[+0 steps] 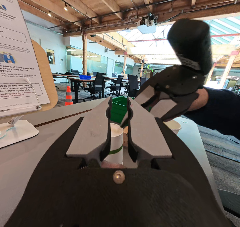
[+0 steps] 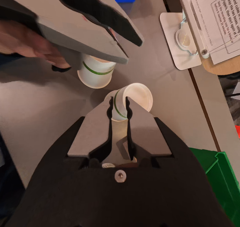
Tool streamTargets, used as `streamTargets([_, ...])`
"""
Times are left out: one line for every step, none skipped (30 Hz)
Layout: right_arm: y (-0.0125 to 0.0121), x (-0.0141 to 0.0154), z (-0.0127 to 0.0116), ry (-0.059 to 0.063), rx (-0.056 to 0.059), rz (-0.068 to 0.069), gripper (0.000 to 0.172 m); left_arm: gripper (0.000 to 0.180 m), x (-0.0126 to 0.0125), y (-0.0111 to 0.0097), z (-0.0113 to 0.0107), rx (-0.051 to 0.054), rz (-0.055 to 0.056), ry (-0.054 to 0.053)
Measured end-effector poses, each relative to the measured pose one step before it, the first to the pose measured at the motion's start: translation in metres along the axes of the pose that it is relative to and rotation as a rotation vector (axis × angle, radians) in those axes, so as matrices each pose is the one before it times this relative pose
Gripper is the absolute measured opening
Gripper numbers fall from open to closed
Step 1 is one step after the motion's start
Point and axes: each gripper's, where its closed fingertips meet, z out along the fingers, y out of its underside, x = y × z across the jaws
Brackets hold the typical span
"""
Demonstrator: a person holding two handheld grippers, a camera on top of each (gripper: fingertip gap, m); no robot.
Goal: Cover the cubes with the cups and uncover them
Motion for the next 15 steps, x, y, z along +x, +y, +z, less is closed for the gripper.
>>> streamTargets([0.00437,0.00447,0.01006,-0.0020,-0.0438,-0.0021,0.015,0.020,-0.00257,0.00054,-0.00046,-0.0030,-0.0095,-0.0079])
streamTargets([0.00585,0.00213,0.00988,-0.0114,-0.0458,0.0037,0.014,0.020,-0.00191,0.00057,-0.00011,-0.0032,-0.0069,-0.0046])
streamTargets([0.00575,0.00021,0.00832,-0.0178,-0.0391,0.0090,0.014,0.020,-0.00139,0.00083,-0.00018,-0.0041,-0.0057,-0.0024])
streamTargets([-0.00284,0.00122,0.00243,-0.0039,0.0214,0.0054,0.002,0.020,-0.00145,0.00079,-0.00005,-0.0042,-0.0046,-0.0037])
streamTargets([-0.00225,-0.00074,-0.00043,-0.0142,0.0171,0.0016,0.001,0.020,-0.00129,0.00066,-0.00010,-0.0045,-0.0037,-0.0045])
streamTargets([0.00069,-0.00037,-0.00109,-0.0122,-0.0067,0.0051,0.000,0.020,-0.00110,0.00070,0.00009,-0.0051,-0.0031,-0.0035])
streamTargets([0.00101,0.00051,-0.00160,-0.0020,-0.0079,0.0052,0.000,0.020,-0.00081,0.00067,0.00000,-0.0055,-0.0024,-0.0027])
streamTargets([0.00081,0.00087,-0.00260,0.0069,-0.0024,-0.0034,0.000,0.020,-0.00060,0.00039,0.00003,-0.0041,-0.0020,-0.0026])
streamTargets([-0.00026,0.00111,-0.00425,0.0127,0.0061,-0.0062,0.000,0.020,0.00010,0.00007,-0.00017,-0.0014,-0.0017,-0.0003])
streamTargets([-0.00187,0.00166,-0.00651,0.0162,0.0171,-0.0010,0.000,0.020,0.00089,0.00003,0.00006,-0.0012,-0.0014,0.0041])
streamTargets([-0.00368,0.00221,-0.00940,0.0188,0.0282,0.0039,0.000,0.020,0.00096,0.00013,0.00007,-0.0010,0.0003,0.0041])
streamTargets([-0.00483,0.00269,-0.01182,0.0204,0.0361,0.0057,0.000,0.020,0.00048,0.00004,0.00005,-0.0001,0.0032,0.0000])
streamTargets([-0.00565,0.00284,-0.01375,0.0203,0.0413,0.0077,0.000,0.020,0.00030,0.00011,0.00010,-0.0011,0.0051,-0.0011])
streamTargets([-0.00622,0.00341,-0.01487,0.0231,0.0464,0.0107,0.000,0.020,0.00068,0.00028,0.00004,-0.0016,0.0041,0.0012])
streamTargets([-0.00655,0.00389,-0.01543,0.0254,0.0485,0.0130,0.000,0.020,0.00112,0.00003,0.00012,-0.0007,0.0020,0.0046])
